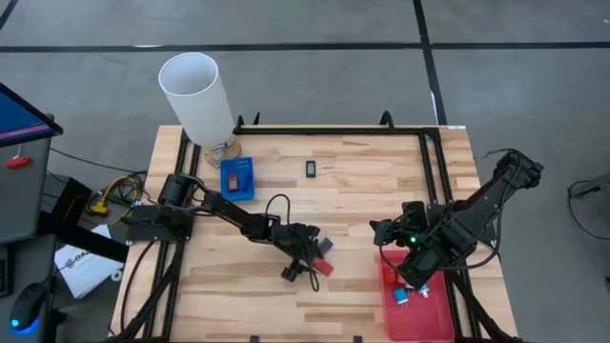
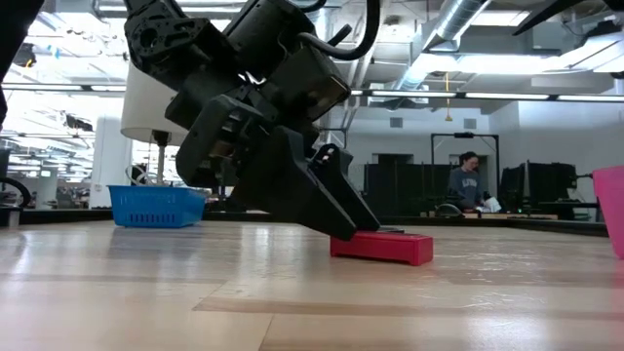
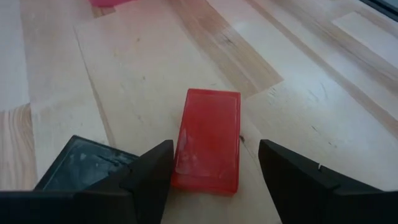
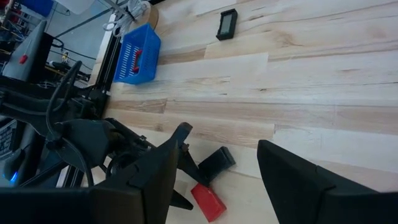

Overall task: Pick & Place Office items
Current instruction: Put the red digital timer into the blue bin

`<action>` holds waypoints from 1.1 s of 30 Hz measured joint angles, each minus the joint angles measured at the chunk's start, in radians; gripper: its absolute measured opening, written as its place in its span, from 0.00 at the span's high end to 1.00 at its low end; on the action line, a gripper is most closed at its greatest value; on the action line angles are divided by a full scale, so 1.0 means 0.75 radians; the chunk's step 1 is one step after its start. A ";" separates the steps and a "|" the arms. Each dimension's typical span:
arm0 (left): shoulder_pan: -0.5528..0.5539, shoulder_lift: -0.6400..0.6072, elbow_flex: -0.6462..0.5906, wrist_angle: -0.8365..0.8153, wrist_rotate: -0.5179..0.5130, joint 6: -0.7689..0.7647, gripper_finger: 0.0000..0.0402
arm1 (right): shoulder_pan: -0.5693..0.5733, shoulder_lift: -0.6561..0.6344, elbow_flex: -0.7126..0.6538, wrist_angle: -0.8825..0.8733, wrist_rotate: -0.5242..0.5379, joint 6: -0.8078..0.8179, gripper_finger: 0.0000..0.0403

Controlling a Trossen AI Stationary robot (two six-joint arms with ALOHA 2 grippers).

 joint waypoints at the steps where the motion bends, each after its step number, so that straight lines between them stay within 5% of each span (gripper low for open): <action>1: 0.000 0.000 0.000 -0.007 0.000 0.000 0.42 | 0.000 0.001 0.000 0.000 -0.001 0.000 0.47; 18: 0.033 -0.198 -0.014 -0.144 -0.015 0.061 0.41 | 0.000 0.001 0.000 0.026 0.000 -0.035 0.47; 33: -0.024 -0.088 -0.014 0.030 0.024 -0.015 0.34 | 0.000 0.001 0.000 0.018 0.006 -0.035 0.47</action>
